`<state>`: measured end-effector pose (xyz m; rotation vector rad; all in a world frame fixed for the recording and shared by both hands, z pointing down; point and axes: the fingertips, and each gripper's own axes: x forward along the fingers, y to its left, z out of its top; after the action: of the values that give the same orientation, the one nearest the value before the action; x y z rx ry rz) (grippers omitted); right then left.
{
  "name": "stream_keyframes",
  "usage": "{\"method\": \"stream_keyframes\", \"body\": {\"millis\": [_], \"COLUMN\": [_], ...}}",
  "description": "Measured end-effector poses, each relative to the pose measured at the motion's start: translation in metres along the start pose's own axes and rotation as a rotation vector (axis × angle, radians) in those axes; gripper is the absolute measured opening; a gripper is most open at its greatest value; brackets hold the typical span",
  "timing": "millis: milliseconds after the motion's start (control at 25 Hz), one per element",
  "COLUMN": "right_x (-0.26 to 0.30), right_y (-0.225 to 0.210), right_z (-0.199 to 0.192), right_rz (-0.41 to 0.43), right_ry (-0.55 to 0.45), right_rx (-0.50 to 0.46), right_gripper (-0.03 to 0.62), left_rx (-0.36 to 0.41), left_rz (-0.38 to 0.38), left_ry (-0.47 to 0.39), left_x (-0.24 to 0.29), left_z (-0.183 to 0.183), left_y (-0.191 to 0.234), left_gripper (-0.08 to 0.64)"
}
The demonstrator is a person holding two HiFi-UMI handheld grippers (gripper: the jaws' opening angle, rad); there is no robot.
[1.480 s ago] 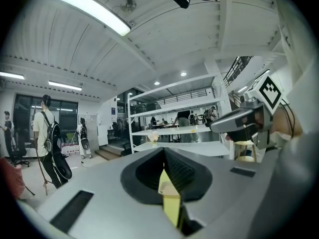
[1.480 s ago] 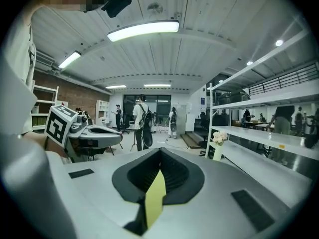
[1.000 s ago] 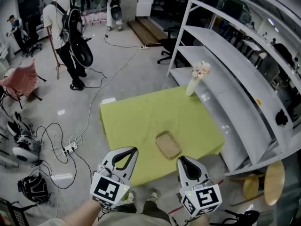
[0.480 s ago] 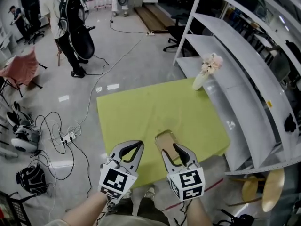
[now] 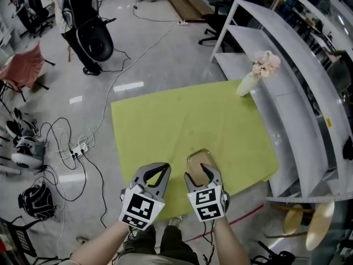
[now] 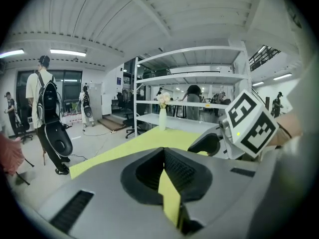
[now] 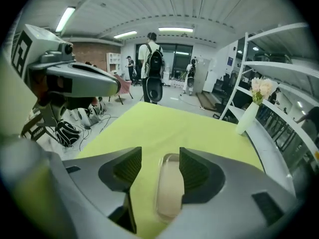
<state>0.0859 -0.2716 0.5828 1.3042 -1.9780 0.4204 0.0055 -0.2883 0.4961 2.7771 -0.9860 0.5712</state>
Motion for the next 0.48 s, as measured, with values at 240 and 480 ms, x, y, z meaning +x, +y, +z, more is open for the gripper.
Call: {"method": "stream_keyframes", "body": {"millis": [240,480], "right_x": [0.034,0.055], "right_y": [-0.005,-0.005], "right_z": [-0.033,-0.050], "right_rz": [-0.059,-0.081], "right_ry": [0.080,0.131], "right_rx": [-0.034,-0.068], "right_gripper": [0.252,0.250], "left_rx": [-0.030,-0.065], "left_rz": [-0.025,-0.036], "left_ry": [0.042,0.073], "left_x": [0.018,0.027], "left_z": [-0.025,-0.044], "left_y": [-0.004,-0.001], "left_gripper": [0.008,0.008]}}
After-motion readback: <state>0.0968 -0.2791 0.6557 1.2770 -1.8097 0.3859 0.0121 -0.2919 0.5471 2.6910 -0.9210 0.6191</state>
